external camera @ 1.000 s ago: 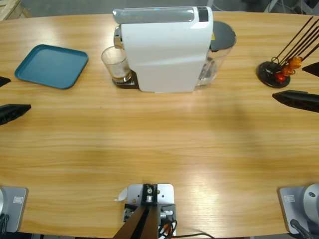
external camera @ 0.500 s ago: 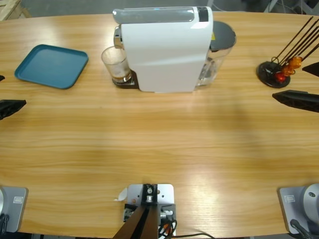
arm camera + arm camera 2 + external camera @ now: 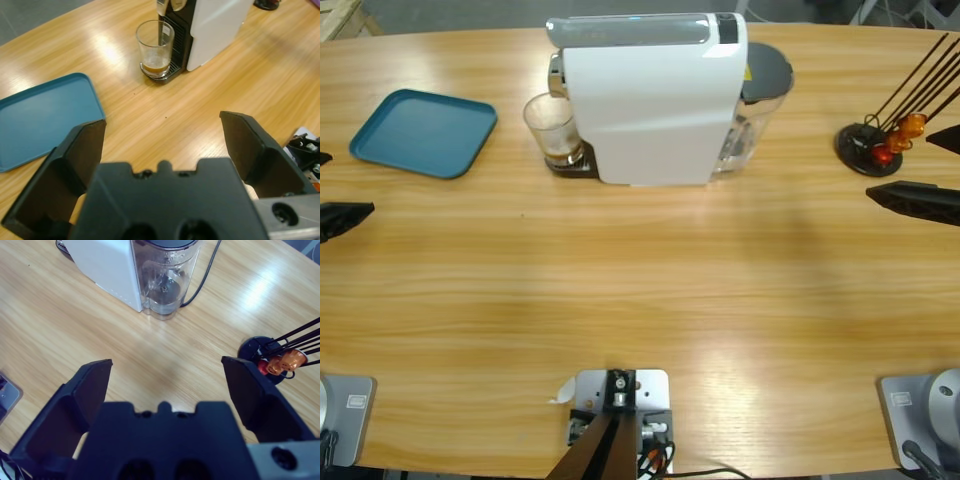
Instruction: Pour coffee
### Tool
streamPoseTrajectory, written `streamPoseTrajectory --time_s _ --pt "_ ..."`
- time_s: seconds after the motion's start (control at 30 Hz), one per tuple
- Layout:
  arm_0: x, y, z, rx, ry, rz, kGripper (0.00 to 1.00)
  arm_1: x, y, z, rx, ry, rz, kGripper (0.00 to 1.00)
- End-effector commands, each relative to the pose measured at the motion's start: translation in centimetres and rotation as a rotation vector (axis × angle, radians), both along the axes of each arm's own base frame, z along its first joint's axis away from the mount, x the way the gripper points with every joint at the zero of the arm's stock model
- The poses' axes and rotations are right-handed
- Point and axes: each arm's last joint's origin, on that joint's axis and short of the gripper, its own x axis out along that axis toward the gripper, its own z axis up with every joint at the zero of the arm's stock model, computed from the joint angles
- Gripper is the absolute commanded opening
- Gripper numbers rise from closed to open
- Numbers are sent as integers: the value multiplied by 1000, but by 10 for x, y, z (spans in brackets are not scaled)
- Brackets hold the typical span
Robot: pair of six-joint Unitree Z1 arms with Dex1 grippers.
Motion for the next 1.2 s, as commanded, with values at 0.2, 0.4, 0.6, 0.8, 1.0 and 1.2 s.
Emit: streamPoseTrajectory --time_s 0.2,0.4,0.6,0.8,1.0,1.2 --pt "5 -2 -12 -9 -15 -44 1000 -1 1 -9 -4 23 -8 1000" --pt "26 -13 -10 -12 11 -77 1000 2 4 -10 8 47 5 1000" --pt "59 -27 -10 67 -21 -139 1000 2 4 -9 17 41 3 1000" --pt "97 -41 -23 81 -11 -192 1000 3 2 -20 46 31 -17 1000" --pt "145 -57 -28 33 5 -252 1000 18 6 -28 52 83 -32 1000" --pt "160 -61 -37 11 55 -262 1000 29 6 -32 43 112 -52 1000"
